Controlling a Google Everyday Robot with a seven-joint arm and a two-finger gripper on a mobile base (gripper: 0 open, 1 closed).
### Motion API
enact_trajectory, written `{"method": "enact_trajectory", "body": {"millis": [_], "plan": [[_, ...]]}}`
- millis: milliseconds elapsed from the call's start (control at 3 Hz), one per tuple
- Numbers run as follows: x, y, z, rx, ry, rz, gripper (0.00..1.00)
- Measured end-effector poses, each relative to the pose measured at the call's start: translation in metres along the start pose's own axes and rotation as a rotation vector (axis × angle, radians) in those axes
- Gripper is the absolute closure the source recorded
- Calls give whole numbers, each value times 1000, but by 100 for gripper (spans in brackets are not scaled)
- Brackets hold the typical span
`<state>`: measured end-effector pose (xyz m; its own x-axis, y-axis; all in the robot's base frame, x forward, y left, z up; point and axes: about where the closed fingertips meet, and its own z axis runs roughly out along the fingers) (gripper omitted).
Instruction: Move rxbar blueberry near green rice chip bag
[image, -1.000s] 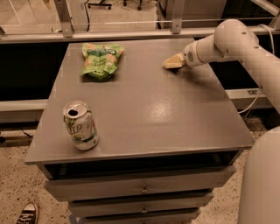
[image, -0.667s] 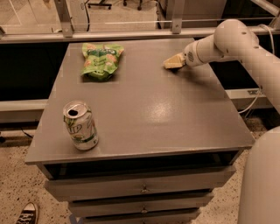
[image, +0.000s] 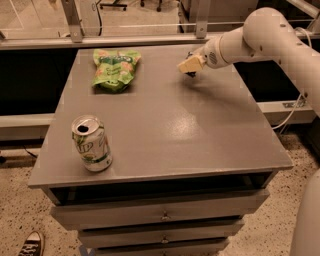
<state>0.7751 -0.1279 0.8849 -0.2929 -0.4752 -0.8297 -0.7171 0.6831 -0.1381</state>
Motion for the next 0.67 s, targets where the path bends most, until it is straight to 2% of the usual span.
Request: {"method": "enact_trajectory", "body": {"millis": [333,667], "plan": [[0,0,0,0,0,0,100],[-11,18,16,-35,-32,-12,100]]}}
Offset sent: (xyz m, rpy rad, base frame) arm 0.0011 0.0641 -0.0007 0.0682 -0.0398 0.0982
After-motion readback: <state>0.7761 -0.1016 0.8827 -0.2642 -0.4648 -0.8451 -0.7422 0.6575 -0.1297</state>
